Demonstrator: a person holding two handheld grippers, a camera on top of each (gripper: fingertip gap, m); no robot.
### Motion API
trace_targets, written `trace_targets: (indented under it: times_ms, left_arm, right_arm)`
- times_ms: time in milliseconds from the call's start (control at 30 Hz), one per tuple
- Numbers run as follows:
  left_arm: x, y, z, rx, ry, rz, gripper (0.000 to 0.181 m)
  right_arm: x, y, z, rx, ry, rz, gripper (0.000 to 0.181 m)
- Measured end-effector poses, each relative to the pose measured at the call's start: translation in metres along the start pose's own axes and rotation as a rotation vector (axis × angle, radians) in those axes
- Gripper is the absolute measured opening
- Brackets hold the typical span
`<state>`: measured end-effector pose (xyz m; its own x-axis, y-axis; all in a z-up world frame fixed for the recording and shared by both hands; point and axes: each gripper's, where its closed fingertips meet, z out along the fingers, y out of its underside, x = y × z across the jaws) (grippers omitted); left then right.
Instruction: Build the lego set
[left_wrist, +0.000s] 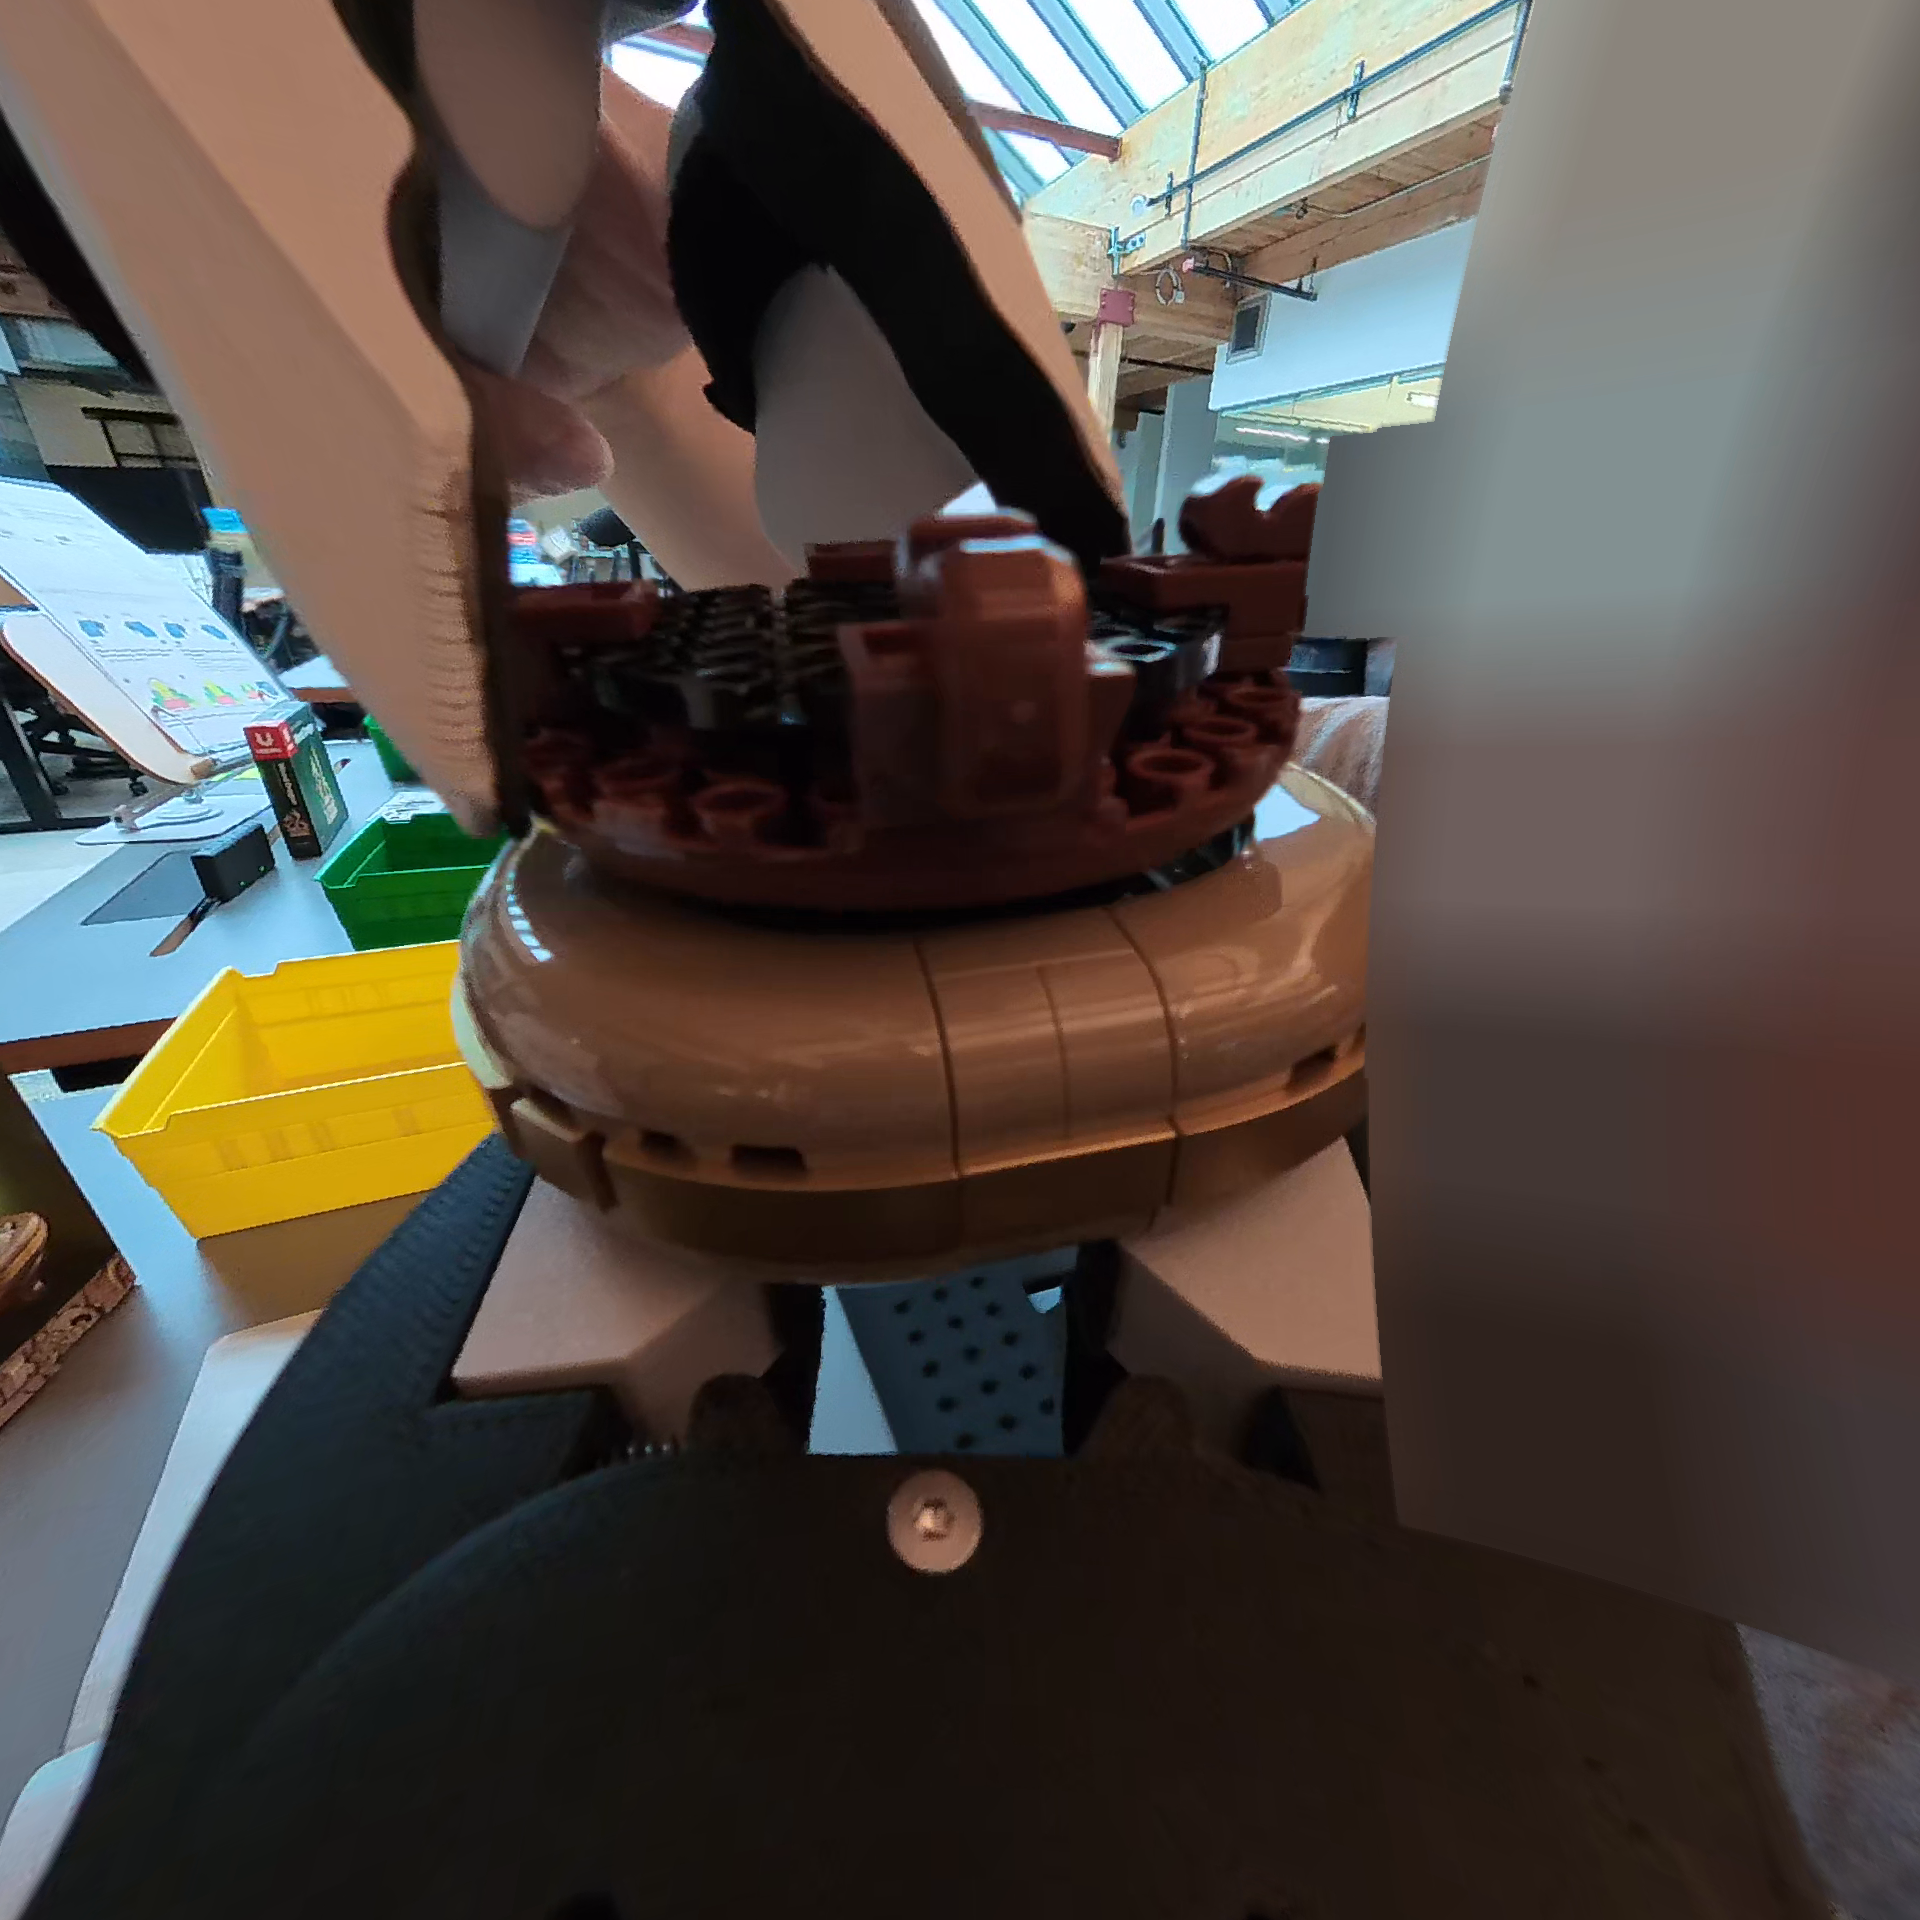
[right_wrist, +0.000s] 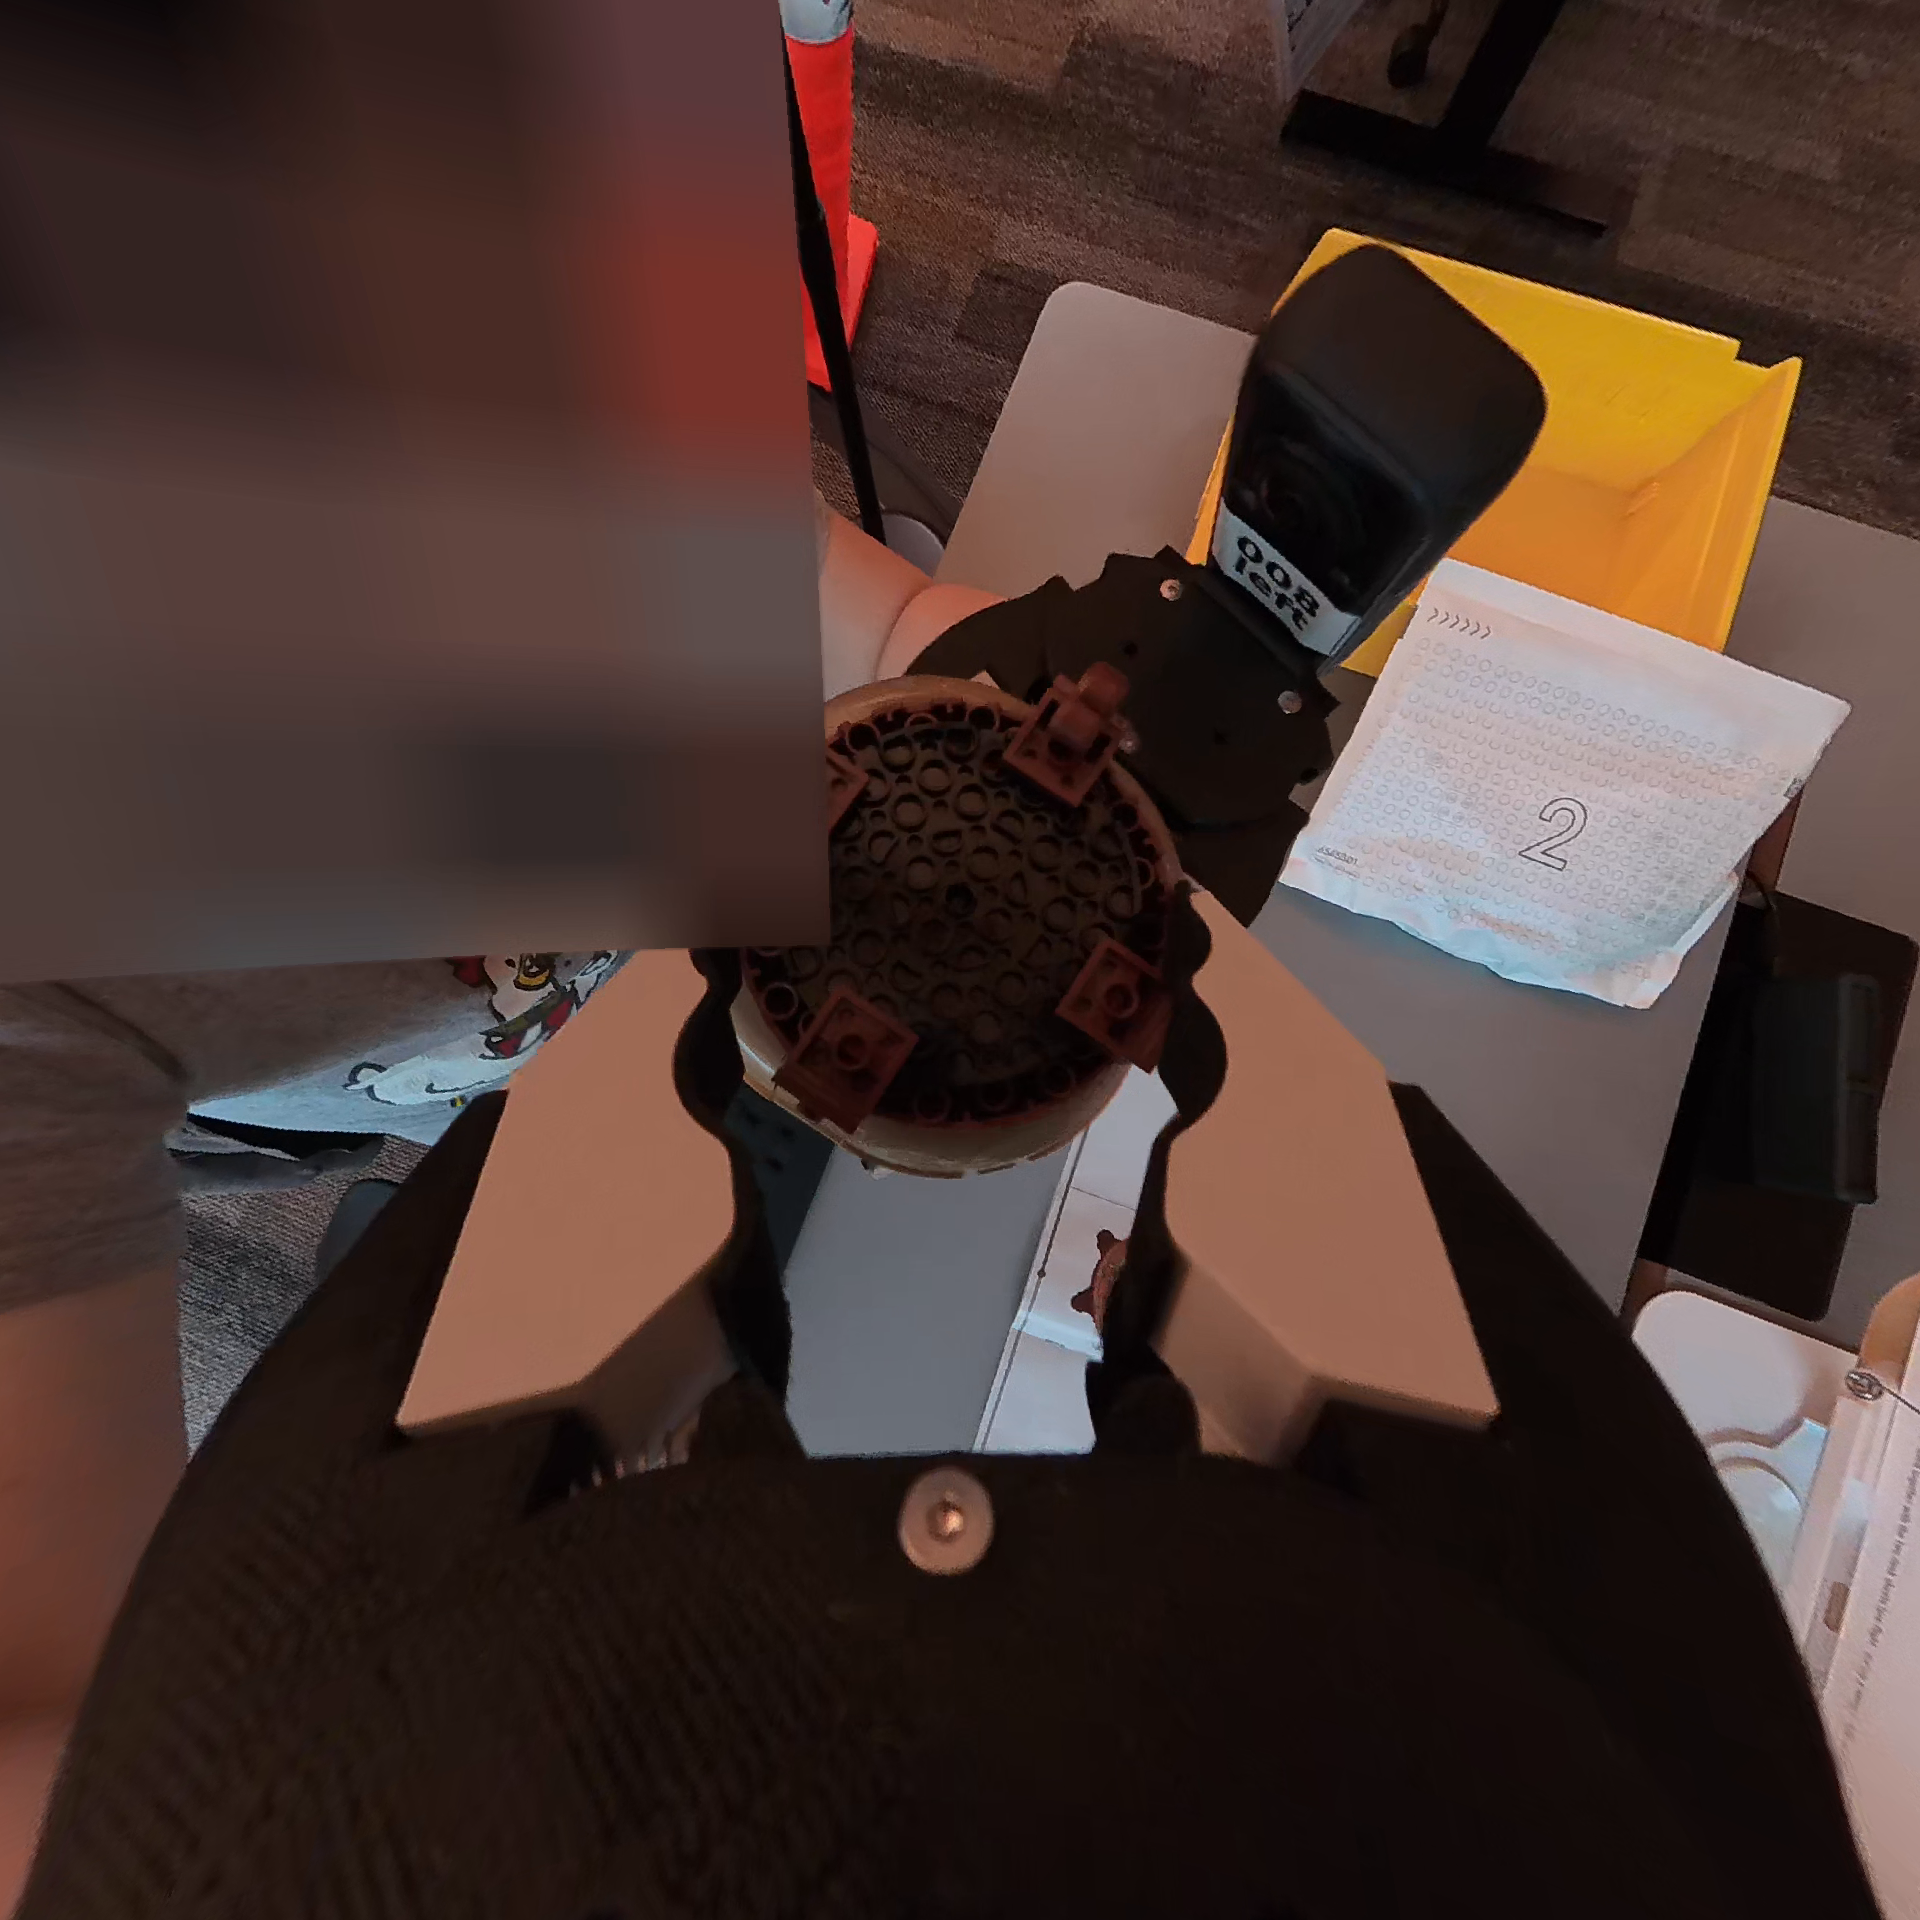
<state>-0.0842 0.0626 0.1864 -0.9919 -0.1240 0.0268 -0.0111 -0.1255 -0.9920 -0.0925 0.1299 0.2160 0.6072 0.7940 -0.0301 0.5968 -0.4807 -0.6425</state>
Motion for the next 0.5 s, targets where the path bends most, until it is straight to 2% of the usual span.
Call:
trace_targets:
  times_ms: [33, 500]
  left_arm:
    - [-0.0006, 0.0004, 0.0001, -0.002, 0.0, -0.004, 0.151]
    - [0.0007, -0.0011, -0.0023, 0.001, -0.004, 0.008, 0.151]
  right_arm:
    - [-0.0004, -0.0002, 0.0008, 0.0, -0.003, -0.001, 0.082]
    - [-0.0011, -0.0037, 0.0023, 0.006, -0.016, -0.011, 0.082]
